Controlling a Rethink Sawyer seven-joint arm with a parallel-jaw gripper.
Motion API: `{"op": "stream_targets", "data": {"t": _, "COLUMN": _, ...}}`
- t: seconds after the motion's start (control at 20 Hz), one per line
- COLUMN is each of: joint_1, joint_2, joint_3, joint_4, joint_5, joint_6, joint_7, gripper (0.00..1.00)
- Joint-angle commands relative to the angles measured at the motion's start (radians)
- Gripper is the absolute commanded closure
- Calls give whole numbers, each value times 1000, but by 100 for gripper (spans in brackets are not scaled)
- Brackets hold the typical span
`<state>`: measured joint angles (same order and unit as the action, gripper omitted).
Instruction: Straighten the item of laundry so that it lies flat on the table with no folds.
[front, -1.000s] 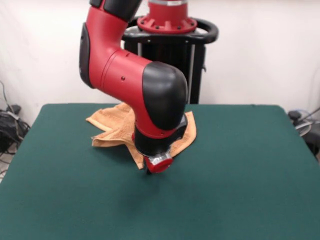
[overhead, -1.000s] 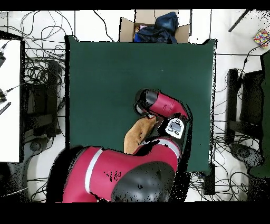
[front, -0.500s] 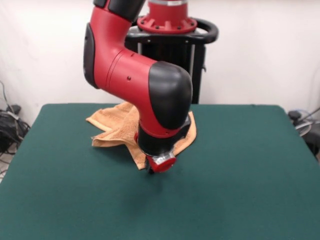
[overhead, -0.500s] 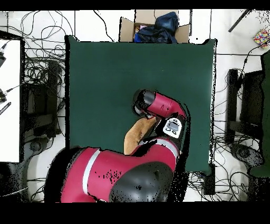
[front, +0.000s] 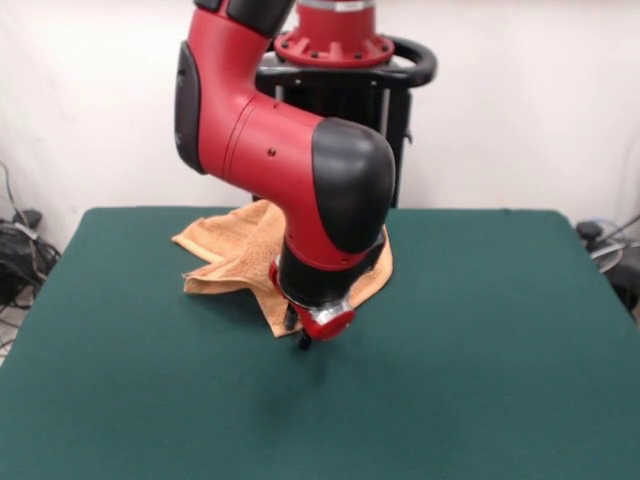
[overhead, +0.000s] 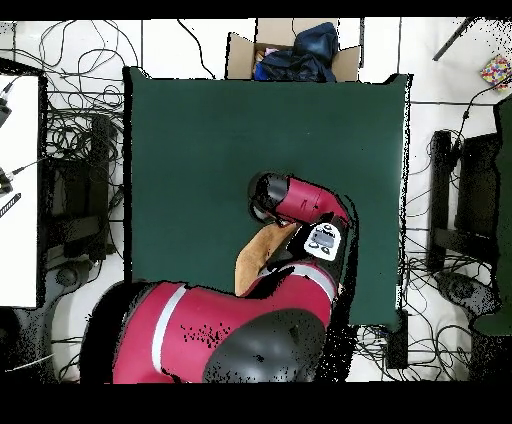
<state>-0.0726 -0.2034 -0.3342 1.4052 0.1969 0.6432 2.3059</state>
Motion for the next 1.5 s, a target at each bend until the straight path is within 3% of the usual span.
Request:
{"op": "stream_targets", "data": {"t": 0.05, "joint_1": 63, "joint_2": 120, "joint_3": 212, "joint_4": 34, "joint_5": -5, "joint_6": -62, "joint_7": 52, "gripper": 0}}
{"op": "stream_targets", "data": {"t": 0.5, "joint_1": 92, "joint_2": 112, "joint_3": 171, "joint_4": 0, "joint_5": -27, "joint_6": 58, "joint_7": 81, "gripper": 0}}
{"op": "stream_targets", "data": {"t": 0.85, "joint_1": 78, "joint_2": 100, "joint_3": 178, "joint_4": 24, "joint_5": -32, "joint_6": 56, "joint_7": 74, "gripper": 0}}
{"op": "stream_targets", "data": {"t": 1.15, "joint_1": 76, "joint_2": 103, "joint_3": 166, "joint_4": 32, "joint_5": -52, "joint_6": -29, "joint_7": 69, "gripper": 0}}
{"op": "stream_targets", "data": {"t": 1.25, "joint_1": 88, "joint_2": 106, "joint_3": 151, "joint_4": 38, "joint_5": -70, "joint_6": -70, "joint_7": 78, "gripper": 0}}
{"op": "stream_targets", "data": {"t": 1.5, "joint_1": 162, "joint_2": 132, "joint_3": 51, "joint_4": -11, "joint_5": -114, "joint_6": -19, "joint_7": 121, "gripper": 0}}
